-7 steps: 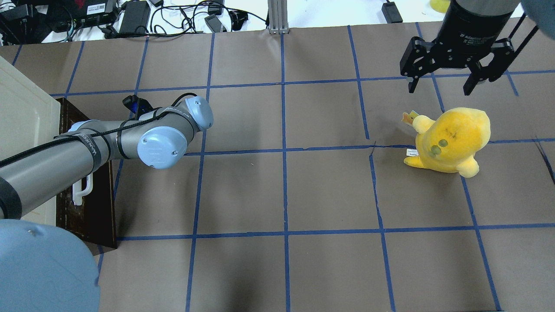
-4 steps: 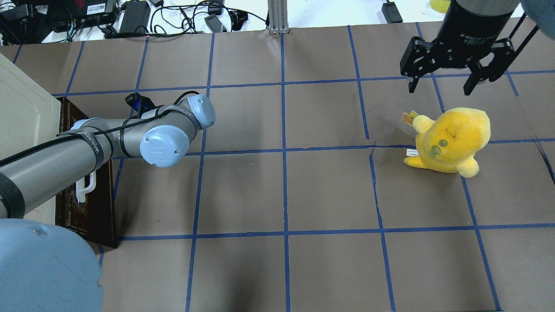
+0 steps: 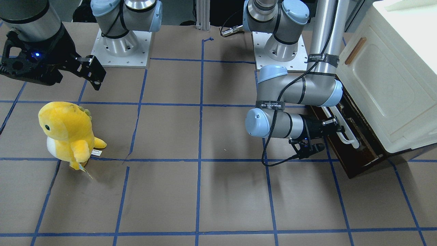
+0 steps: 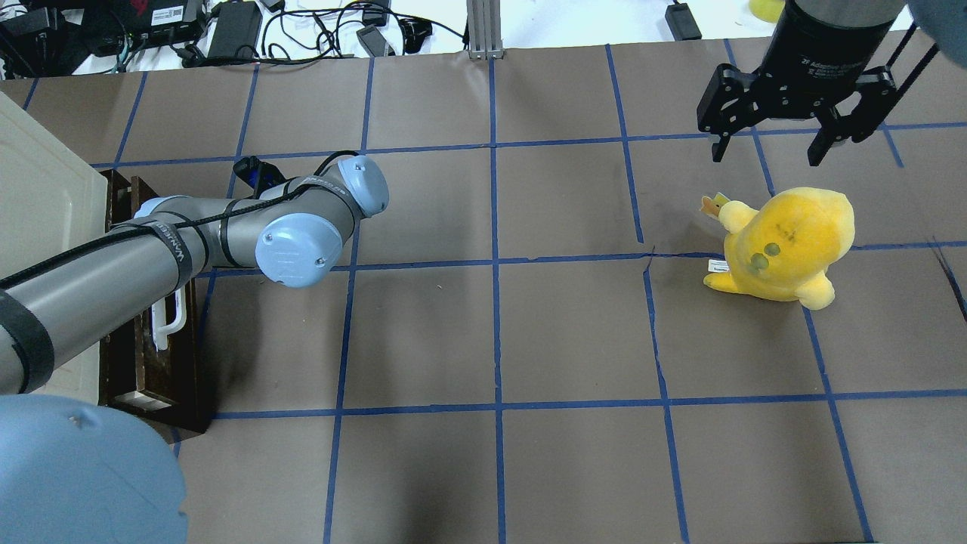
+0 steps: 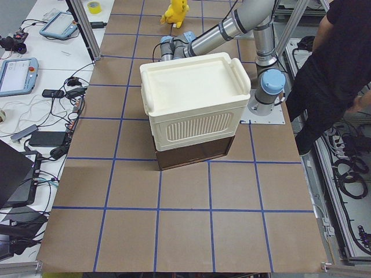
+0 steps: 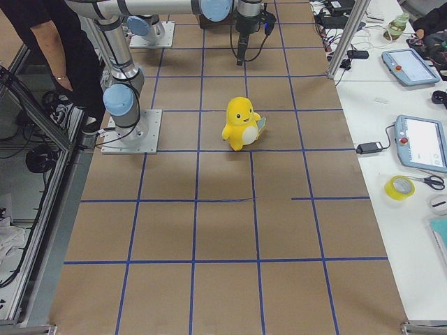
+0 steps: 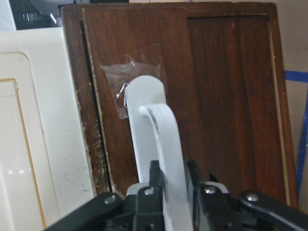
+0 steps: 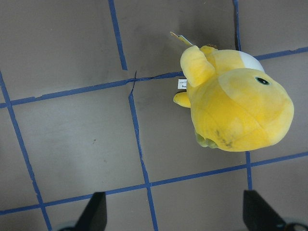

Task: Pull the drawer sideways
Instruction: 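Pull the drawer handle with the left gripper away from the cabinet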

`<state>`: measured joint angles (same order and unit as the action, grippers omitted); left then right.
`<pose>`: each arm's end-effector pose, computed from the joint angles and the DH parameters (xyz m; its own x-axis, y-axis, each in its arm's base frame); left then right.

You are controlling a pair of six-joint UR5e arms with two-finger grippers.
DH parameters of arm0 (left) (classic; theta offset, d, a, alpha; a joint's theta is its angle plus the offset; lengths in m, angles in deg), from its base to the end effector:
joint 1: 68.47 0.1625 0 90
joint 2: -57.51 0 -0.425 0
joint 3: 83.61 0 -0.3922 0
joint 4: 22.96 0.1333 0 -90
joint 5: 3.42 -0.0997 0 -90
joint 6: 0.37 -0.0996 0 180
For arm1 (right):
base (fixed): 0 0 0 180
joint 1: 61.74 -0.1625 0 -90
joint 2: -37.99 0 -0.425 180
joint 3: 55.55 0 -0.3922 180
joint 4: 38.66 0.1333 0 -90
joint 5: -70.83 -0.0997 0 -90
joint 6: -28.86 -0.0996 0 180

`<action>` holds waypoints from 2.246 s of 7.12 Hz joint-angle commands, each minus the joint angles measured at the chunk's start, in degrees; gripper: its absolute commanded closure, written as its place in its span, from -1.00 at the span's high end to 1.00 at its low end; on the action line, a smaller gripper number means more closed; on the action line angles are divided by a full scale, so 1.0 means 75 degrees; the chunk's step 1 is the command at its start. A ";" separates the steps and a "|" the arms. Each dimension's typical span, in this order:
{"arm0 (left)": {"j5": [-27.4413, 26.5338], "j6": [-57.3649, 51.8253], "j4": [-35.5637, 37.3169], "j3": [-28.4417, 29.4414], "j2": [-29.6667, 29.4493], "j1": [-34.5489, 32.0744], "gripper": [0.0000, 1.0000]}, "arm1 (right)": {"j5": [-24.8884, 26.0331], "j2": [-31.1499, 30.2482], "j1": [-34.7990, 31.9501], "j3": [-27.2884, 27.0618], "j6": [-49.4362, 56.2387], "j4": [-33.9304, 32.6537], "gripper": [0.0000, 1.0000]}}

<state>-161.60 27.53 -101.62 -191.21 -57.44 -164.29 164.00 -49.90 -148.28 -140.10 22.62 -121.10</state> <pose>-0.0948 -0.5274 0.1993 -0.3243 0.0581 -0.9442 -0.0736 0.9935 0.0864 0.0974 -0.5061 0.5035 -0.9844 0.1641 0.0628 0.1682 0.9835 0.0672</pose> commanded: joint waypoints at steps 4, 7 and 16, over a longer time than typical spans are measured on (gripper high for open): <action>0.0055 0.0005 0.0011 0.0026 -0.0013 -0.0102 -0.81 | 0.0000 0.0000 -0.0005 0.0000 0.0000 0.0012 1.00; 0.0301 -0.0006 0.0011 0.0143 -0.0048 -0.0289 -0.81 | 0.0000 0.0000 -0.0005 0.0000 0.0000 0.0000 1.00; 0.0686 -0.0053 0.0000 0.0459 -0.0119 -0.0606 -0.81 | 0.0000 0.0000 0.0007 0.0000 0.0000 0.0000 1.00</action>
<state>-157.31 27.20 -101.62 -188.18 -58.24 -168.54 164.00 -49.90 -148.30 -140.10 22.63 -121.10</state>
